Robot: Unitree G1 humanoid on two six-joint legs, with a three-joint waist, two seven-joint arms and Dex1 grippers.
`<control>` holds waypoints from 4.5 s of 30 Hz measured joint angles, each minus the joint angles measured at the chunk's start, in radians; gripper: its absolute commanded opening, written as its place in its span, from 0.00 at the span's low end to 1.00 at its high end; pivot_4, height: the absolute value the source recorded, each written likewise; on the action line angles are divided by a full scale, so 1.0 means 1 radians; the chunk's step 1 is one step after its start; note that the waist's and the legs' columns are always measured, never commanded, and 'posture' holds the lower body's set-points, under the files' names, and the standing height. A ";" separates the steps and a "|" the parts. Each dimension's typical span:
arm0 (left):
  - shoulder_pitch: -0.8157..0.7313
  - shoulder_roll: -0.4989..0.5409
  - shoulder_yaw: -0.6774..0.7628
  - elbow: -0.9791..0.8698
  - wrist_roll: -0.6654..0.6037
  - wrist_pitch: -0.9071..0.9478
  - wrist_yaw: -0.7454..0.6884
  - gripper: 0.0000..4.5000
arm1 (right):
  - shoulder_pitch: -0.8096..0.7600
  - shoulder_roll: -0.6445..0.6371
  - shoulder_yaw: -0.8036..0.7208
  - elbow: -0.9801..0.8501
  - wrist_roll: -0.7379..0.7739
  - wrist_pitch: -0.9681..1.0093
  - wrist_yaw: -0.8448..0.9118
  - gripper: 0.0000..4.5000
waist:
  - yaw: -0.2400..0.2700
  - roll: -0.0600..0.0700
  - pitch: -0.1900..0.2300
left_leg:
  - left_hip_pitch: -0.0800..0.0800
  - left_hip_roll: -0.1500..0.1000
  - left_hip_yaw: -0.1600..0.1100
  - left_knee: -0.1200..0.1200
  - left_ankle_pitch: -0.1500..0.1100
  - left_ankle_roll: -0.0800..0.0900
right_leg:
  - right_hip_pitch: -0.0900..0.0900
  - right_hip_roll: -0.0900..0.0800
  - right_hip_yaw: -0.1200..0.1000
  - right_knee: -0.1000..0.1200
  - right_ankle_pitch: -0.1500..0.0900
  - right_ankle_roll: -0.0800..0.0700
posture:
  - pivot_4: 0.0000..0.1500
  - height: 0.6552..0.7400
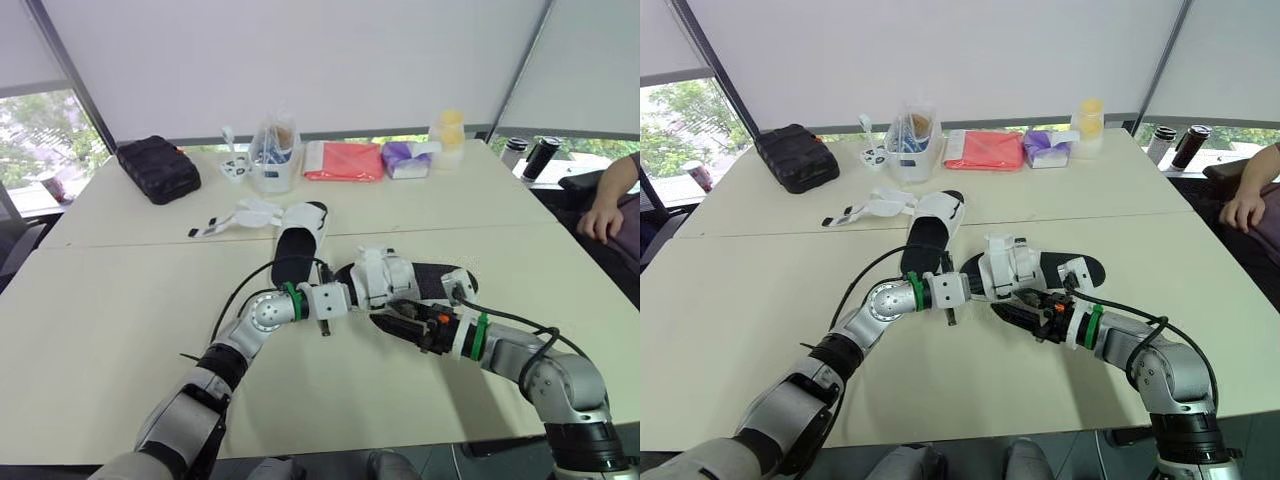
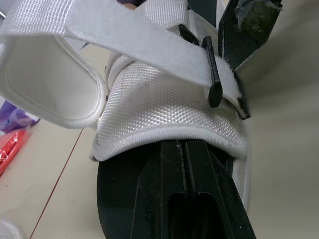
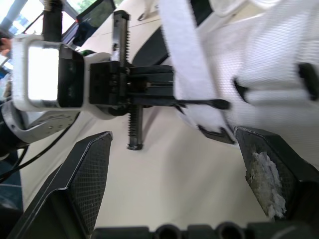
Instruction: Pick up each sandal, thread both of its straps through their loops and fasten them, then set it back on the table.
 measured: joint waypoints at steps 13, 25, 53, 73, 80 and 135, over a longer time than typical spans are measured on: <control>0.007 0.003 0.000 -0.006 0.000 0.002 0.001 0.00 | -0.017 -0.006 0.062 0.042 -0.019 0.000 0.021 0.01 | 0.000 0.000 0.000 | 0.000 0.000 0.000 0.000 0.000 0.000 | 0.000 0.000 0.000 0.000 0.000 0.000 | 1.00 1.00; 0.012 0.005 0.000 -0.012 0.000 0.001 0.000 0.00 | 0.151 -0.096 0.112 -0.142 0.032 0.087 0.095 0.01 | 0.001 0.000 0.000 | 0.000 0.000 -0.001 0.000 -0.001 0.001 | 0.001 0.000 0.000 -0.001 -0.002 0.002 | 1.00 1.00; 0.000 -0.009 0.000 0.006 -0.001 -0.008 -0.016 0.00 | -0.180 0.057 -0.127 0.042 0.536 0.301 -0.251 0.01 | 0.003 -0.001 0.001 | 0.000 -0.001 -0.002 0.000 -0.002 0.002 | 0.001 -0.002 -0.001 -0.001 -0.002 0.003 | 1.00 1.00; 0.006 -0.008 0.000 0.001 -0.001 -0.003 -0.003 0.00 | -0.303 0.147 -0.204 0.261 0.506 0.250 -0.476 0.99 | 0.001 0.002 -0.001 | 0.000 -0.002 -0.002 0.000 -0.002 0.003 | 0.001 -0.002 -0.001 -0.001 -0.002 0.003 | 1.00 1.00; 0.008 -0.005 0.000 -0.001 -0.001 -0.006 -0.007 0.00 | -0.451 -0.122 -0.038 0.196 0.213 0.055 -0.163 0.99 | -0.002 0.003 -0.001 | 0.000 -0.002 -0.001 -0.001 -0.002 0.003 | 0.001 -0.002 -0.001 -0.001 -0.003 0.004 | 1.00 1.00; 0.005 -0.019 0.001 0.004 -0.002 0.002 0.005 0.00 | -0.709 0.004 0.330 0.847 -0.561 -0.392 0.292 0.32 | -0.003 0.004 -0.003 | -0.001 -0.005 -0.003 -0.001 0.000 0.000 | -0.001 -0.003 -0.001 0.000 -0.001 0.001 | 1.00 1.00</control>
